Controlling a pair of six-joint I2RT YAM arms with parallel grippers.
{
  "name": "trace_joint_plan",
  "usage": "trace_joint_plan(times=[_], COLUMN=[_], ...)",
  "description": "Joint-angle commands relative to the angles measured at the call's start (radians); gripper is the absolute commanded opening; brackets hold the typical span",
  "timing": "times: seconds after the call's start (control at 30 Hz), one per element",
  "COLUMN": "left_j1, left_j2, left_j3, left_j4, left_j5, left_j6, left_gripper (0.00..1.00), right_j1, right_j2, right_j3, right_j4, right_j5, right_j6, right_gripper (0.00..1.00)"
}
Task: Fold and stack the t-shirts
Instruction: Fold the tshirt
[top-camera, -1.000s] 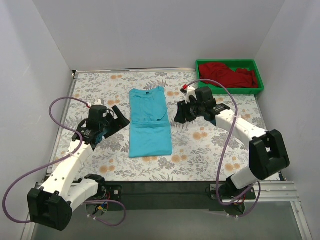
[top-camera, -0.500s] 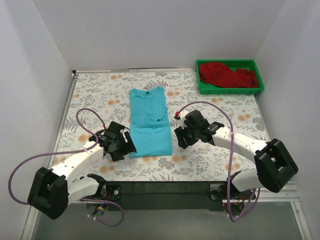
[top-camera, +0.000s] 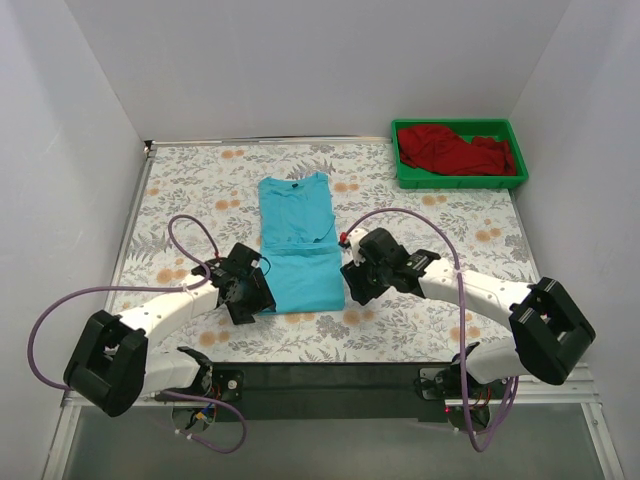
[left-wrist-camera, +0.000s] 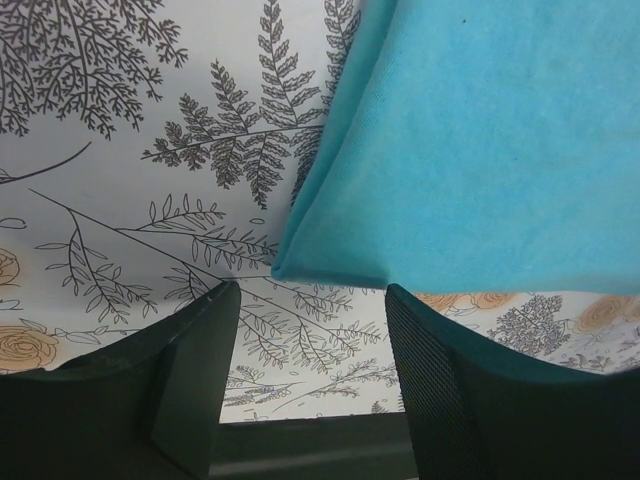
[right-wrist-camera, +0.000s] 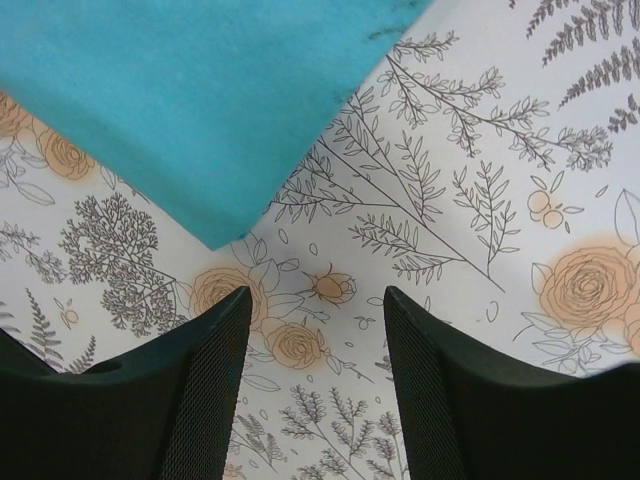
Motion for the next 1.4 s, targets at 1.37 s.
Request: trace_joint_plan(times=[1.37], left_j1=[-0.033], left_j2=[0.185], left_j3=[0.077], left_j4=[-0.025], left_j5=[-0.043], left_j6=[0.041], left_gripper=[0.20], right_j1=[0.115], right_j2=[0.211], right_j3=[0.144], right_j4=[-0.068], right_j5=[0.072], right_j6=[0.560], right_gripper=[0.56])
